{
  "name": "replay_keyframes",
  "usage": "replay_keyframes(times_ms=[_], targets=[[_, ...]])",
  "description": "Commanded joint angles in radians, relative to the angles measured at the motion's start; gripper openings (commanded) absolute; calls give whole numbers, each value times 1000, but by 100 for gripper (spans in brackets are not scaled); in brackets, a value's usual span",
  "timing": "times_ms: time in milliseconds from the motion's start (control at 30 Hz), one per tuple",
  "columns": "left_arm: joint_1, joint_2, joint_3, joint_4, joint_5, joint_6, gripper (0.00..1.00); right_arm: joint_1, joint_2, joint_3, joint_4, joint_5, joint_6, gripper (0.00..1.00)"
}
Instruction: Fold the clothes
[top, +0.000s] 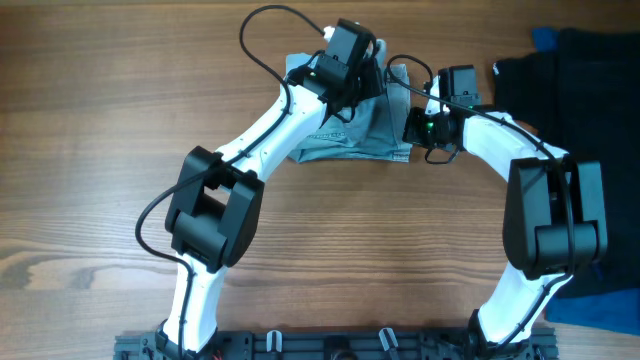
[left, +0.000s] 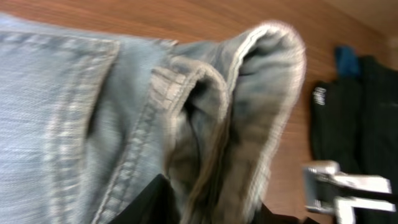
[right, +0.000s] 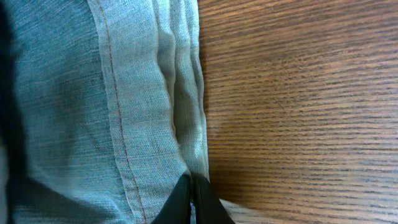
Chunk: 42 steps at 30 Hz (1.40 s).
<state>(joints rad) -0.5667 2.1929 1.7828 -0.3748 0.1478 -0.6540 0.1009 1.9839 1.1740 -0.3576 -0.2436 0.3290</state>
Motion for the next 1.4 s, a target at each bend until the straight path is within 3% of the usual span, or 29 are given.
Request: replay_keyframes(times_ms=[0,67,200,267,300,333,400,433,467,733,900,1000,1033,1133,1367], targets=[[13,3,29,69,200,85,51,-11,-2,-16,-90,10,-3,4],[53,-13,30,84,278,100,62,-37,-80,18,-153,11,-16,10],[154,-61,30,56,320,101,62,-55,-259,21,-222,-6,-64,17],[199,-73,30,7,319,110,61,-53,-334,21,-244,-79,-127,15],[227,-73,30,-42,318,142,56,-53,-377,21,-248,-150,-157,7],[250,-70,29,-101,304,180,46,-53,-400,21,-245,-209,-174,4],[271,-64,28,-196,250,248,28,-50,-411,21,-227,-321,-174,4],[274,-64,23,-234,220,281,19,-44,-403,15,-208,-355,-177,4],[273,-64,17,-257,206,307,17,-33,-392,9,-188,-359,-180,4],[260,23,14,-332,195,337,17,25,-138,8,-79,-369,-199,4],[259,109,14,-521,189,390,15,24,45,-21,-151,-86,-195,4],[259,127,14,-589,137,389,9,24,169,-31,-145,-74,-178,4],[260,127,14,-592,130,390,4,24,188,-31,-150,-74,-163,4],[266,90,20,-567,127,389,4,24,196,-30,-148,-77,-162,4],[272,-47,43,-626,144,388,8,24,196,-30,-151,-77,-164,4]])
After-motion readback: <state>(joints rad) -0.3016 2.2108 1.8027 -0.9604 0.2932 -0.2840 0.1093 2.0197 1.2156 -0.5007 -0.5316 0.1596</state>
